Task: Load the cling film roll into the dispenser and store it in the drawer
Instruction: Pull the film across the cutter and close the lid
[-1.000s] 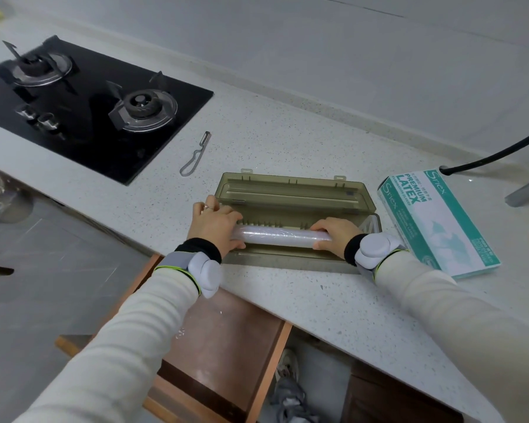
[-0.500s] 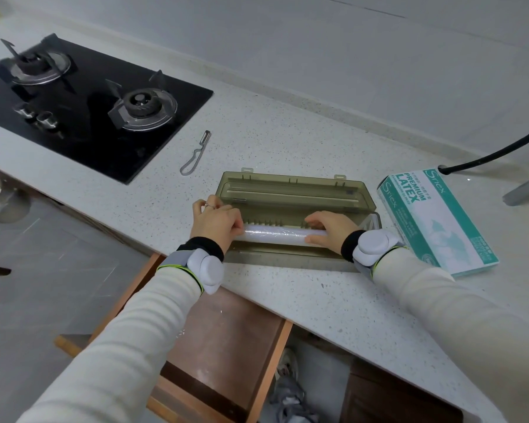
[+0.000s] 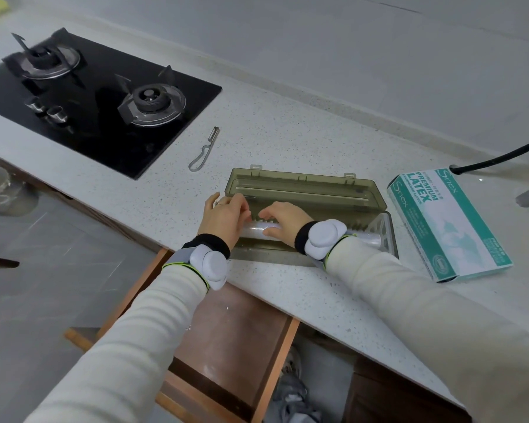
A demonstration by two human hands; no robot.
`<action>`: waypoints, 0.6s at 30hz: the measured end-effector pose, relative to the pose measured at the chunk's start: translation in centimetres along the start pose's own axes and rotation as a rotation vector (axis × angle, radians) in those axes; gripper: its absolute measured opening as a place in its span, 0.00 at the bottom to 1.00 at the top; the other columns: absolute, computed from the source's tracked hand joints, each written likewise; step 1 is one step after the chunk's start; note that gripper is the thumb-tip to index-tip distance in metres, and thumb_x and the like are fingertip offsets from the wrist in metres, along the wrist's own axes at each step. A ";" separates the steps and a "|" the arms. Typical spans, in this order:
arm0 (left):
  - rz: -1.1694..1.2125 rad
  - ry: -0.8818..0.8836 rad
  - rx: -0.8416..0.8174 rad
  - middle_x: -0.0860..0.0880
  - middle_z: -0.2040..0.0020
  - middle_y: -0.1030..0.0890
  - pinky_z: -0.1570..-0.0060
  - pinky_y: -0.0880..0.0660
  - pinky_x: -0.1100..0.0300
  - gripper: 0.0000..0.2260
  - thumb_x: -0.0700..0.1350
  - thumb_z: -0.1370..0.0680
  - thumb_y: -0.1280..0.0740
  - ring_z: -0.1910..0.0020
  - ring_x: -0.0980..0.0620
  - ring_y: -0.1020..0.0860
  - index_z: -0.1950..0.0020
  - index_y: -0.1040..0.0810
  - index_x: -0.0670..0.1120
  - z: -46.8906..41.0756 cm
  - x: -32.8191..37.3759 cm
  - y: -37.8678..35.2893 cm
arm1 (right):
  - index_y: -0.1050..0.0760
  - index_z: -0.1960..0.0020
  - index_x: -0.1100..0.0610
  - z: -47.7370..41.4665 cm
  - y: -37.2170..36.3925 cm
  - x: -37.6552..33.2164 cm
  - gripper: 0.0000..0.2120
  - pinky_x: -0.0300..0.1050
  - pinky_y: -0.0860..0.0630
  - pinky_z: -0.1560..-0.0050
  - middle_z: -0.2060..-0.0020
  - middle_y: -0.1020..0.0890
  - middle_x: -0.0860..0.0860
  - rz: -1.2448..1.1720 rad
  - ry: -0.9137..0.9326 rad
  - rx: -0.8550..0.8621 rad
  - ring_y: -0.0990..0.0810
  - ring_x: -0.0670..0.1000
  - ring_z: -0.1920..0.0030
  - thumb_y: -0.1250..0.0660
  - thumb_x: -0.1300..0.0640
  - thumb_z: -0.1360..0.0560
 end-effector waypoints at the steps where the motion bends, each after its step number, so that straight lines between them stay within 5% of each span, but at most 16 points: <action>1: 0.005 -0.011 0.000 0.49 0.56 0.20 0.29 0.52 0.57 0.06 0.45 0.20 0.41 0.47 0.49 0.25 0.48 0.27 0.46 0.0 0.0 0.0 | 0.32 0.31 0.57 -0.1 0.0 -0.1 0.21 0.46 0.32 0.36 0.36 0.26 0.55 0.006 -0.002 0.004 0.28 0.54 0.36 0.37 0.53 0.23; 7: -0.143 -0.121 -0.120 0.52 0.48 0.21 0.28 0.53 0.56 0.18 0.60 0.27 0.35 0.38 0.50 0.30 0.46 0.23 0.49 -0.5 1.2 -1.0 | 0.26 0.36 0.59 0.0 0.1 0.1 0.18 0.49 0.27 0.41 0.40 0.24 0.57 0.029 -0.013 0.008 0.24 0.57 0.42 0.37 0.52 0.23; 18: 0.032 -0.084 -0.119 0.48 0.56 0.21 0.24 0.56 0.57 0.06 0.44 0.22 0.37 0.56 0.49 0.23 0.55 0.24 0.43 -0.4 1.0 -1.3 | 0.22 0.43 0.56 -0.5 0.4 0.1 0.12 0.46 0.30 0.43 0.43 0.23 0.55 0.035 -0.005 -0.003 0.26 0.55 0.42 0.35 0.55 0.24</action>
Point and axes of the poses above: each hand's wrist, its own z-axis away from the middle knuckle, its own y-axis out of the back of the hand, x = y × z, the point moved 5 cm from there along -z, towards the middle knuckle
